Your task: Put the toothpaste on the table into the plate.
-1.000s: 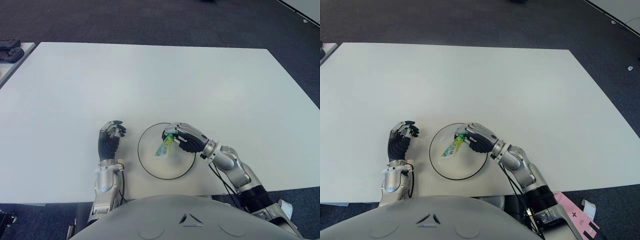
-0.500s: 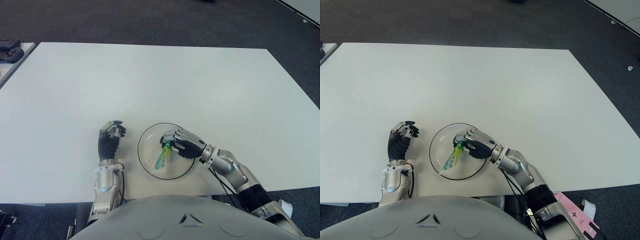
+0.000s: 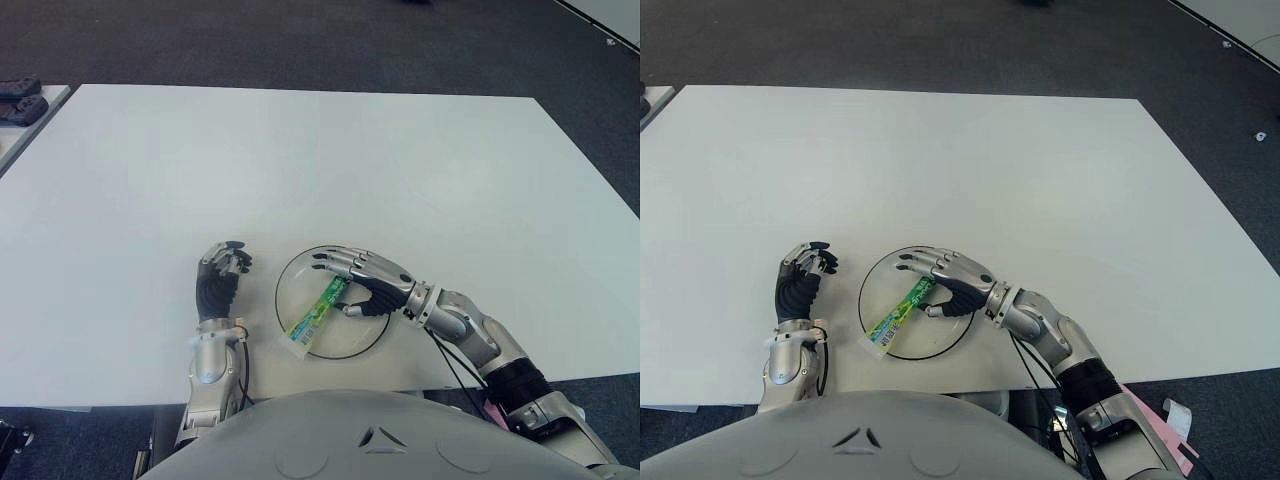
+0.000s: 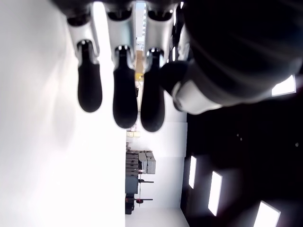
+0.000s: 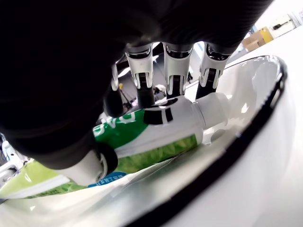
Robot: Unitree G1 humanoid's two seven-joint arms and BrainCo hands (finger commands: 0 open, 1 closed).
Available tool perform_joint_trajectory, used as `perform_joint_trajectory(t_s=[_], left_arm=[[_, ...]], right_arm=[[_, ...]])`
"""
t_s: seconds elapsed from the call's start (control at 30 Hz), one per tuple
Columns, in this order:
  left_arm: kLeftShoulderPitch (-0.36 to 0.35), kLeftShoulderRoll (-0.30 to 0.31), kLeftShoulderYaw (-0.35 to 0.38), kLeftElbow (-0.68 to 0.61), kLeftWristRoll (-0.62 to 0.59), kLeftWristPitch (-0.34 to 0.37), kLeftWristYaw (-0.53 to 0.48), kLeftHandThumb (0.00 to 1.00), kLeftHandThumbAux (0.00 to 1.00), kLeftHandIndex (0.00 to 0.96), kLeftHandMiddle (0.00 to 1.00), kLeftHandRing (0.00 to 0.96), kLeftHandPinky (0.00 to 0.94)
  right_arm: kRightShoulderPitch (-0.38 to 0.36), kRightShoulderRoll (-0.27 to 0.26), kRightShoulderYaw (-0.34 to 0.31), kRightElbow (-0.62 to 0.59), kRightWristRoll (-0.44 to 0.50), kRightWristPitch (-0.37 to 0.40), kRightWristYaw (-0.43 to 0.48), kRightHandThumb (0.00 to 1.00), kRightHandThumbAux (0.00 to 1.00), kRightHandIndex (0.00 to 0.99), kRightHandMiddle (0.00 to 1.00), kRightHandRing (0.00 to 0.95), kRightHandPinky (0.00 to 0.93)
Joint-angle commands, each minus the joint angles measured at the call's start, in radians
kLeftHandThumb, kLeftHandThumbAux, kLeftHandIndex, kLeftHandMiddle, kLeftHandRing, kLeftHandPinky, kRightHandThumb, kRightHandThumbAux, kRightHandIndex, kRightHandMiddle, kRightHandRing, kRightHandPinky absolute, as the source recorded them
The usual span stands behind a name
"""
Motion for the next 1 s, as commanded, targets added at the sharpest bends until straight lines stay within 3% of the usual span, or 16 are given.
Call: perform_joint_trajectory(t_s=[0.03,0.23,0.4,0.57,0.77,1.0], left_arm=[[0.002,-0.034,-0.001,0.042,0.004,0.032,0.011,0.702,0.719,0.429,0.565,0.561,0.548],[0.0,-0.035,0.001,0.039,0.007,0.039,0.015,0.704,0.718,0.43,0.56,0.557,0.544],[0.0,-0.03,0.0,0.04,0.005,0.035,0.005,0.702,0.718,0.429,0.563,0.56,0.55],[-0.002,-0.027,0.001,0.041,0.004,0.038,0.002,0.702,0.718,0.429,0.566,0.561,0.543],[-0.003,-0.023,0.0,0.045,-0.003,0.032,-0.008,0.701,0.719,0.429,0.567,0.559,0.536],[-0.005,-0.017,-0.001,0.059,-0.017,0.007,-0.023,0.7,0.719,0.429,0.569,0.558,0.534]], right_arm=[[-0.003,-0.02,0.006,-0.034,0.001,0.03,0.038,0.347,0.563,0.0,0.0,0.0,0.0],[-0.005,-0.025,0.008,-0.049,0.0,0.048,0.057,0.296,0.513,0.0,0.0,0.0,0.0],[0.0,-0.022,0.004,-0.06,0.023,0.061,0.069,0.318,0.44,0.0,0.0,0.0,0.0],[0.007,-0.024,-0.01,-0.072,0.094,0.069,0.098,0.322,0.417,0.0,0.0,0.0,0.0],[0.025,-0.024,-0.029,-0.109,0.198,0.11,0.152,0.291,0.45,0.0,0.0,0.0,0.0],[0.055,-0.018,-0.065,-0.162,0.32,0.182,0.205,0.225,0.569,0.0,0.0,0.0,0.0]])
